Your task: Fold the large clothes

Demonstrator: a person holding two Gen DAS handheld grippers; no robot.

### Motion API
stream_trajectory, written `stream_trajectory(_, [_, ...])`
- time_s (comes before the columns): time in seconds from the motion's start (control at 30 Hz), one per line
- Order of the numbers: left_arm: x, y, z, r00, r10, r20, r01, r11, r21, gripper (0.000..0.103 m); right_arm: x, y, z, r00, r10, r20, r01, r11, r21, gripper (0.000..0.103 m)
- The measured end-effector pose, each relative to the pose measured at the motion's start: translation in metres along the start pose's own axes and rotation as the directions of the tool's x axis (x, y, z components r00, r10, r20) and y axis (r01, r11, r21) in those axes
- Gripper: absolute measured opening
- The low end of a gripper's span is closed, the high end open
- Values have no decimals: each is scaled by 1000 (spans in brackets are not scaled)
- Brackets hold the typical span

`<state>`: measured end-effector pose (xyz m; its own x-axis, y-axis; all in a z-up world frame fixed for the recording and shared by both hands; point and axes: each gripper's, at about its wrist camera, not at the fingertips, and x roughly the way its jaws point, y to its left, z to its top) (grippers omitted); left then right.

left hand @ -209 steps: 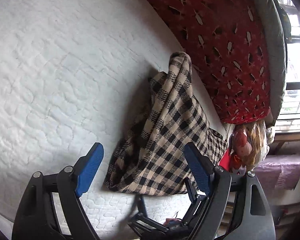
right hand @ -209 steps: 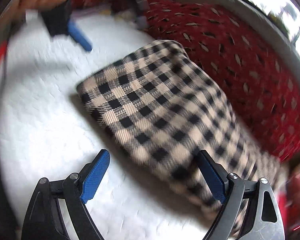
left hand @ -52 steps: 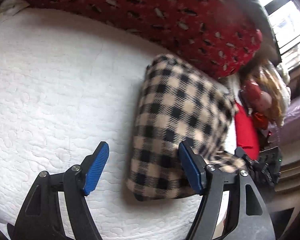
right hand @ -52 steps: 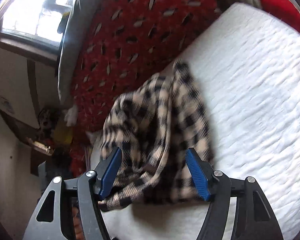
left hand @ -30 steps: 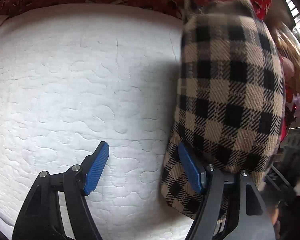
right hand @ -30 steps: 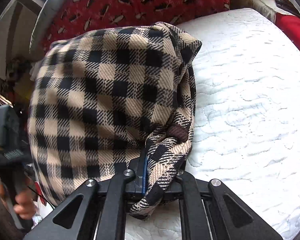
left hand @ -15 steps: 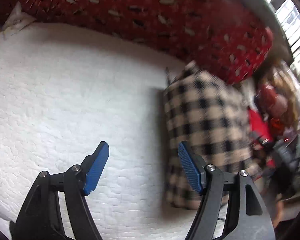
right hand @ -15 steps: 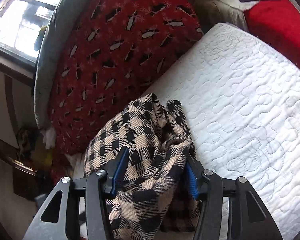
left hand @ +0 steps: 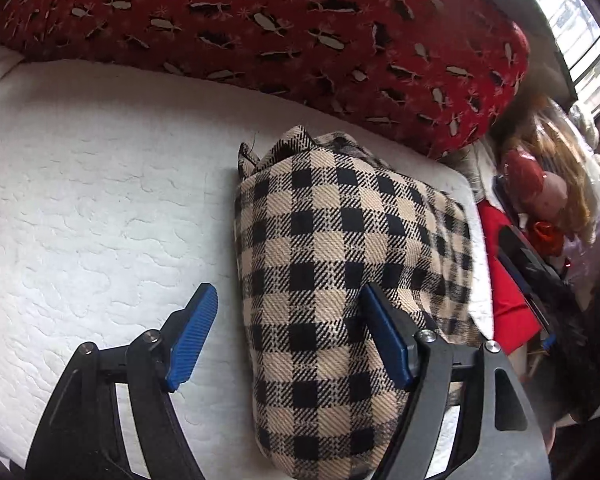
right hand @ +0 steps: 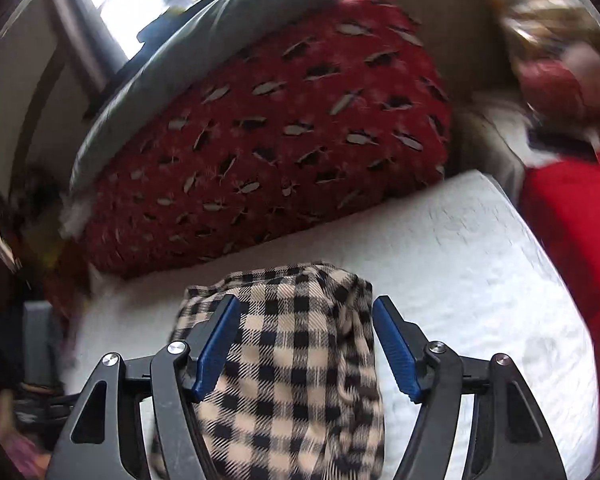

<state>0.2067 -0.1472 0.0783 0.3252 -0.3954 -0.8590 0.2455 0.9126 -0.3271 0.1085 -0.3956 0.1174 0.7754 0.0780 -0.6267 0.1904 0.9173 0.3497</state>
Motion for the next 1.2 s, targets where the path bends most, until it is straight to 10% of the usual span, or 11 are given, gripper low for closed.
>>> stream_trajectory(0.1, [23,-4,-3,999,28,-28,-27,999,38,86,78,-1,-25,973,-108,-202,92,992,-89,53])
stream_trajectory(0.17, [36,-5,-4,999,43,-30,-42,998,39,90,98,-13,-34,972,-130,-194,121,991,-55,63])
stream_trajectory(0.3, [23,1,-2,1000,8,-30,-8,1000,18,88,87,-35,-25,973,-35,-227,63,991,115,70])
stream_trajectory(0.53, [-39,8,-43,992,38,121,-45,997,63,88,-7,-10,-40,999,1,-49,-2,1000,-8,68])
stream_trajectory(0.67, [-5,-1,-50,993,112,35,-116,981,158,88,54,-5,-84,931,-209,-300,167,973,-160,64])
stream_trajectory(0.87, [-24,5,-52,988,123,88,-135,980,149,88,-13,8,-80,987,-110,-119,105,993,-45,65])
stream_trajectory(0.93, [-13,8,-53,989,127,73,-137,981,141,89,-4,13,-89,978,-148,-145,136,987,-91,74])
stream_trajectory(1.0, [-3,4,-56,990,133,52,-140,973,181,90,36,9,-108,924,-236,-301,197,968,-156,71])
stream_trajectory(1.2, [-43,3,-61,987,133,94,-150,965,215,89,-4,-5,-92,946,-164,-278,187,981,57,73])
